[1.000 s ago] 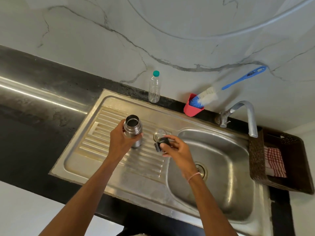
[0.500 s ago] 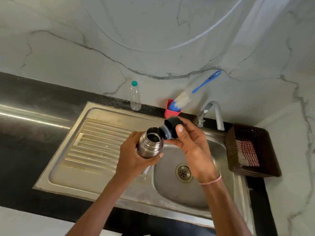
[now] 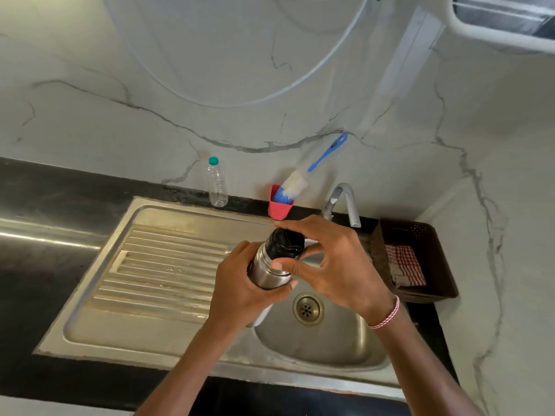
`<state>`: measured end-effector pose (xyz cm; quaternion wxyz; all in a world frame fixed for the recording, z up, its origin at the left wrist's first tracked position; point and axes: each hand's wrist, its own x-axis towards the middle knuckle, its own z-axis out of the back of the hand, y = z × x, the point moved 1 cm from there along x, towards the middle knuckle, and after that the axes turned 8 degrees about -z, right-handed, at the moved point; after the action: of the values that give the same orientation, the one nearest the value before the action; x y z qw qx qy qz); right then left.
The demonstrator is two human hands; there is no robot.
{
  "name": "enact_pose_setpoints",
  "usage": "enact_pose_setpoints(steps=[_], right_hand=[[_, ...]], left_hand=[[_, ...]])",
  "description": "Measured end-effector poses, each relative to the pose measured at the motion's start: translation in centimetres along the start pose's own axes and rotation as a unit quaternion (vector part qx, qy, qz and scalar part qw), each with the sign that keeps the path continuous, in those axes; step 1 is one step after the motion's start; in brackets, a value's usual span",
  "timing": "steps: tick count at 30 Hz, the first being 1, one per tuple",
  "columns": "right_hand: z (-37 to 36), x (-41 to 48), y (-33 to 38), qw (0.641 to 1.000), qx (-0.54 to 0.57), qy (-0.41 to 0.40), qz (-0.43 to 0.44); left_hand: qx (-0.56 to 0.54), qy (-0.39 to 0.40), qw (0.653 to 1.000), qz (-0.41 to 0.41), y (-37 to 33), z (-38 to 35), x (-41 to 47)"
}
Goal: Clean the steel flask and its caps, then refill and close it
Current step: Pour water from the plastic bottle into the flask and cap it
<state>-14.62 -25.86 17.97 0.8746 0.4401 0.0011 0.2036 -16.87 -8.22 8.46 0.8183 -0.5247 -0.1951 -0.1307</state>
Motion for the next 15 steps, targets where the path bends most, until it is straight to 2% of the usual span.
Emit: enact_pose_setpoints(steps=[4,11,15], right_hand=[[0.1,-0.3,0.3,0.999,-0.030,-0.018,0.007],[-0.9,-0.6,1.0,0.996,-0.015,-0.088,-0.012],[-0.9,-0.8,1.3,0.996,-0.001,-0.089,-0.022]], left_hand=[[0.003,0.002,1.000,-0.006,-0.5,0.1,-0.2],[-0.009,-0.003,1.000,0.004,-1.2,0.2,-0.3],[-0.014,-0.004,1.000,0.004,-1.4,0.5,-0.4]])
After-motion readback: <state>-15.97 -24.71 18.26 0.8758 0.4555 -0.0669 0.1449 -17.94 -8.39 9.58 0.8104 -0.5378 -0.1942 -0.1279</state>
